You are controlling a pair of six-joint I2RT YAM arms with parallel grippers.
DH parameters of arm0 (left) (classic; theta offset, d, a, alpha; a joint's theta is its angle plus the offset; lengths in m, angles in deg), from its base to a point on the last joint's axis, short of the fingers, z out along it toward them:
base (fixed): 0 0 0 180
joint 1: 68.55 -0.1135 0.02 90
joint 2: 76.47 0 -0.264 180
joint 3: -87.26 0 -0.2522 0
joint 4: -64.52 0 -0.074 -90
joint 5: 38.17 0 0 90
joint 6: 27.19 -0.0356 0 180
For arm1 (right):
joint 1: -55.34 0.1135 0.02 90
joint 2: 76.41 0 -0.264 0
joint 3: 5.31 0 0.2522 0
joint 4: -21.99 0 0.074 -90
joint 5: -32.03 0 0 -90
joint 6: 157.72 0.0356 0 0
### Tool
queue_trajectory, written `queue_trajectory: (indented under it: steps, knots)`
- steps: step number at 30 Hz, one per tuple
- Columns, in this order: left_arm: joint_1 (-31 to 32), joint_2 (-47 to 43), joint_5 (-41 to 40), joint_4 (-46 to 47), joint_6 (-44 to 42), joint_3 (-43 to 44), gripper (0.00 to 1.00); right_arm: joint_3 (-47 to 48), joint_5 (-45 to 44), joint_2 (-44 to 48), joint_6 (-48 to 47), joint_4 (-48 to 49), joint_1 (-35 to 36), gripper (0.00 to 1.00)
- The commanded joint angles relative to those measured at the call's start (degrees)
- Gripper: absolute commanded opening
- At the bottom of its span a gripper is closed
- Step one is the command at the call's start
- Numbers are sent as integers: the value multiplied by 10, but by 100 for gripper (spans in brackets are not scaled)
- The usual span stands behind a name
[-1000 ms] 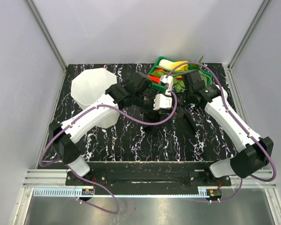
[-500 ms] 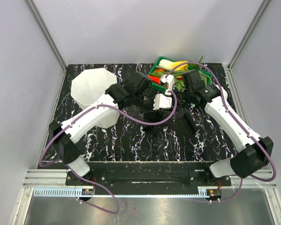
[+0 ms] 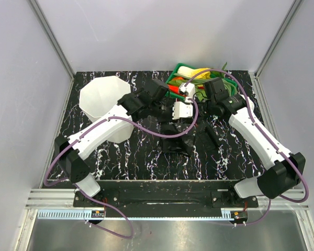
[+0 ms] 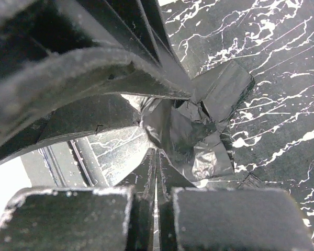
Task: Put the trash bags into the trash bin
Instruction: Unfold the trash bag at the center of the board.
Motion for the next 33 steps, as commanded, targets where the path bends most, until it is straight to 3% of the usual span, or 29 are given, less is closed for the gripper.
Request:
queue_trajectory:
  steps: [1, 4, 6, 8, 9, 14, 17, 20, 21, 29, 33]
  knots:
    - [0, -25, -18, 18, -5, -15, 49, 9, -18, 9, 9, 16, 5, 0]
    - [-13, -33, -20, -1, -8, -42, 44, -7, -2, 3, 17, 20, 5, 7]
    - [-33, -47, -9, -13, -4, -62, 39, -13, 4, -8, 16, 21, 6, 28]
    - [-59, -63, 12, -25, 4, -75, 37, -16, 11, -20, 12, 21, 7, 38]
    - [-69, -72, 19, -27, 7, -83, 36, -18, 13, -29, 8, 21, 10, 49]
    - [-96, -97, 12, -43, 6, -125, 41, -35, -4, -66, 0, 38, 44, 67]
    - [-103, -105, 14, -44, 7, -144, 41, -49, -39, -80, -8, 55, 73, 85]
    - [-108, -107, 14, -44, 5, -150, 42, -50, -74, -94, -23, 59, 104, 91]
    - [-109, -107, 15, -42, 6, -151, 42, -48, -82, -98, -29, 59, 113, 99]
    - [-111, -104, 13, -37, 12, -146, 44, -70, -194, -127, -30, 108, 163, 100]
    - [-117, -112, 19, -30, 25, -153, 44, -80, -191, -148, -24, 127, 164, 100]
